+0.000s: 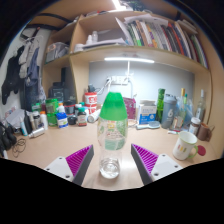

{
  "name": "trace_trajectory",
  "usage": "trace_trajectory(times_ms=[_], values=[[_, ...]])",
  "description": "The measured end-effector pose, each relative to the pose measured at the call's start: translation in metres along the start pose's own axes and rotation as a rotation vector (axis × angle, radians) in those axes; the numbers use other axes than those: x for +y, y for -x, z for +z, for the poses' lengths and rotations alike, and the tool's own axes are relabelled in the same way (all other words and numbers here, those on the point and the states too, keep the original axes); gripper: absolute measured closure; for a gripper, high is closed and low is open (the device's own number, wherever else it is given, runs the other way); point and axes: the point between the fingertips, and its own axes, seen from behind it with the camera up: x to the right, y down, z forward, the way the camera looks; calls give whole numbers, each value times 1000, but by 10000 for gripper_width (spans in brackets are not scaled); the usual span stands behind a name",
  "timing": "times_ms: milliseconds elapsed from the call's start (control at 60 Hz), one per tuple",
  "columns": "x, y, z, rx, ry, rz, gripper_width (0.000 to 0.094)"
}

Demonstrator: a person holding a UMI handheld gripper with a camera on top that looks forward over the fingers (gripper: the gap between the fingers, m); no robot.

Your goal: Pour water

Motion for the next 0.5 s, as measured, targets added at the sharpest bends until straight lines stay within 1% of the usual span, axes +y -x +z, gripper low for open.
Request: trace_trajectory(times_ms=[100, 167, 183, 217, 267, 283, 350, 417, 433, 500], values=[[5, -3, 37, 3, -20, 23, 97], [3, -4, 53, -1, -43, 25, 120], [1, -4, 56, 0, -55, 23, 135], [-2, -4, 62, 2, -76, 15, 249], [-1, -5, 68, 4, -71, 7, 419], [-2, -5, 69, 12, -79, 13, 423], [0, -8, 69, 35, -66, 31, 451], [0, -6, 71, 21, -57, 26, 498], [1, -6, 71, 16, -51, 27, 522], [2, -6, 74, 13, -24, 48, 544]])
